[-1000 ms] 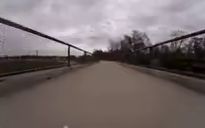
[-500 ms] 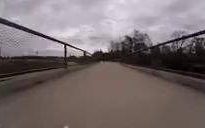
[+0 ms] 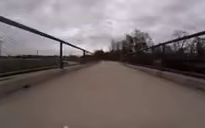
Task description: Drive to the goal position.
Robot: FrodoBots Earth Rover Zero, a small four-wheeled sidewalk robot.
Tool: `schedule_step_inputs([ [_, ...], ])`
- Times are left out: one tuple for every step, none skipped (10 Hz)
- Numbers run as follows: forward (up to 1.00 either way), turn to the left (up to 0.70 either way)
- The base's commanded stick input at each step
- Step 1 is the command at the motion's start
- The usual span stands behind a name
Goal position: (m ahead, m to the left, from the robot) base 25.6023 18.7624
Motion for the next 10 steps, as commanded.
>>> schedule_step_inputs([
  [1.00, -0.31],
  [1.00, -0.39],
  [1.00, -0.40],
  [1.00, -0.40],
  [1.00, -0.40],
  [1.00, -0.38],
  [1.00, -0.29],
  [1.00, 0.00],
  [1.00, 0.00],
  [1.00, 0.00],
])
